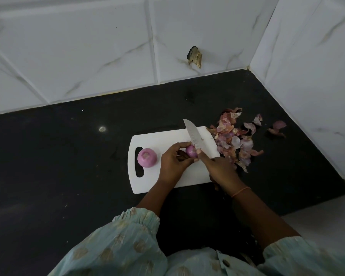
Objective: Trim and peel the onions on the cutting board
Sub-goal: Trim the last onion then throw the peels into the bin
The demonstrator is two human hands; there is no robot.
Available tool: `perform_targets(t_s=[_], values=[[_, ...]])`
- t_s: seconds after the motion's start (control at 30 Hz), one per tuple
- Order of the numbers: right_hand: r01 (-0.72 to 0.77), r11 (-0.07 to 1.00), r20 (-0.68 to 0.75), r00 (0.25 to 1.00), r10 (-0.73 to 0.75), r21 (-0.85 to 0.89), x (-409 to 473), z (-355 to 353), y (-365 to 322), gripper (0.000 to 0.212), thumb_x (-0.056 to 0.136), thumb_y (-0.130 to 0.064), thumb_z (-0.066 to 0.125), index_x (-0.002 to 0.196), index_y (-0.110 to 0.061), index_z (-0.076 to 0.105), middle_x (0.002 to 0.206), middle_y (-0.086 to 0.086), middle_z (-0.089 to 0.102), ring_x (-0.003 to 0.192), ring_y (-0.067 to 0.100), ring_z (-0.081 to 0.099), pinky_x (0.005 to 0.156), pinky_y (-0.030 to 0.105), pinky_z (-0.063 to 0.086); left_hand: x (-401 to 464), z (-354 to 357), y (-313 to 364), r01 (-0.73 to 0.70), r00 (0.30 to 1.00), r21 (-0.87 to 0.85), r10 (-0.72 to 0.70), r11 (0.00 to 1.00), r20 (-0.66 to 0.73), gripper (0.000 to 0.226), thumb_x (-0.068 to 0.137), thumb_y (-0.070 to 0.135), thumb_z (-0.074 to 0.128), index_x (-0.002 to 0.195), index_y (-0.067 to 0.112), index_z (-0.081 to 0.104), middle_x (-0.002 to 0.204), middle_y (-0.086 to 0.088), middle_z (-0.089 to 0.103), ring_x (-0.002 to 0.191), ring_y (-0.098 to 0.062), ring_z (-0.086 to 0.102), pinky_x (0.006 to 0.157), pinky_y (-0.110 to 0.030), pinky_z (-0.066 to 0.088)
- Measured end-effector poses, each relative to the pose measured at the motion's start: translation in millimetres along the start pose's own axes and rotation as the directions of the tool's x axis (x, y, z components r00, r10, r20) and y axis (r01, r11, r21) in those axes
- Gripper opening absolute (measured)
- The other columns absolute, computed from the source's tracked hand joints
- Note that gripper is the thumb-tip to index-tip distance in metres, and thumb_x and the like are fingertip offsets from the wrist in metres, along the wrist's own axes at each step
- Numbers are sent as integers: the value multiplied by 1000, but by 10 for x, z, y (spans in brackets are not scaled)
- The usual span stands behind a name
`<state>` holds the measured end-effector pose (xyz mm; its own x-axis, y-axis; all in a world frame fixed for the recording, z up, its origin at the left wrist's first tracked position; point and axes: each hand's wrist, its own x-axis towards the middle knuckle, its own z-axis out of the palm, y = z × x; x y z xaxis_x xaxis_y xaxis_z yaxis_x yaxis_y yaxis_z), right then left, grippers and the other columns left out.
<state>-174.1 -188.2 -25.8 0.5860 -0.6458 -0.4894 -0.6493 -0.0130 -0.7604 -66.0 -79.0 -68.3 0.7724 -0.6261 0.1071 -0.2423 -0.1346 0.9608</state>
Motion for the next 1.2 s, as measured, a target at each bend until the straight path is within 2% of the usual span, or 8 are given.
perform_targets(t_s=[0.2, 0.4, 0.53, 0.7, 0.83, 0.93, 1.03, 1.2], values=[[89, 876, -202, 957, -207, -474, 56, 129, -18, 76, 70, -91, 38, 75, -20, 67, 73, -2, 64, 73, 17, 63, 68, 34, 54, -34, 36, 19, -20, 998, 13, 21, 1000, -61, 34, 81, 13, 80, 112, 10, 68, 115, 1, 69, 87, -6, 67, 75, -20, 57], [199, 799, -245, 886, -394, -567, 44, 144, -2, 61, 79, -80, 44, 68, -20, 55, 63, -8, 51, 60, 10, 51, 50, 23, 35, -28, 40, 92, 34, 997, -30, -36, 999, -70, 31, 81, 13, 81, 102, 13, 58, 113, 11, 67, 88, -5, 67, 71, -18, 56], [221, 633, -247, 787, -565, -742, 109, 92, 33, 58, 89, -69, 38, 63, -18, 47, 53, -5, 39, 53, 17, 52, 47, 25, 23, -23, 27, 104, 44, 995, -67, -50, 997, -87, 40, 76, 9, 84, 95, 8, 49, 104, 12, 69, 81, -8, 69, 69, -21, 56], [340, 610, -168, 764, -623, -716, 242, 32, 42, 52, 95, -59, 42, 80, -13, 63, 60, 1, 56, 55, 18, 55, 49, 27, 38, -9, 20, 94, 30, 997, -74, -35, 997, -74, 44, 74, 8, 85, 95, 4, 47, 106, 11, 68, 82, -10, 70, 69, -22, 57], [367, 794, -94, 881, -464, -484, 264, 38, -32, 49, 95, -54, 45, 113, -11, 61, 84, 5, 65, 74, 19, 58, 57, 29, 43, -13, 23, 89, 12, 997, -69, -18, 998, -79, 43, 75, 11, 85, 95, 8, 47, 109, 10, 69, 85, -11, 70, 70, -23, 58], [296, 775, -143, 886, -441, -558, 213, 88, -53, 55, 89, -66, 47, 101, -14, 59, 77, -1, 57, 70, 15, 55, 51, 24, 35, -23, 20, 83, 20, 997, -72, -25, 997, -77, 39, 78, 13, 83, 95, 8, 48, 108, 12, 69, 87, -10, 70, 70, -27, 59], [249, 758, -214, 865, -454, -602, 196, 122, -106, 62, 79, -80, 44, 82, -18, 55, 70, -3, 57, 65, 15, 56, 52, 30, 42, -25, 16, 81, 23, 996, -57, -27, 998, -83, 37, 80, 14, 82, 96, 9, 49, 106, 9, 69, 86, -8, 70, 69, -26, 59], [274, 772, -185, 875, -448, -574, 224, 116, -108, 50, 90, -67, 45, 73, -20, 53, 65, -4, 51, 65, 14, 53, 52, 27, 33, -21, 22, 106, 55, 994, -52, -59, 997, -96, 40, 77, 14, 83, 94, 11, 48, 96, 9, 69, 79, -8, 69, 68, -21, 57]])
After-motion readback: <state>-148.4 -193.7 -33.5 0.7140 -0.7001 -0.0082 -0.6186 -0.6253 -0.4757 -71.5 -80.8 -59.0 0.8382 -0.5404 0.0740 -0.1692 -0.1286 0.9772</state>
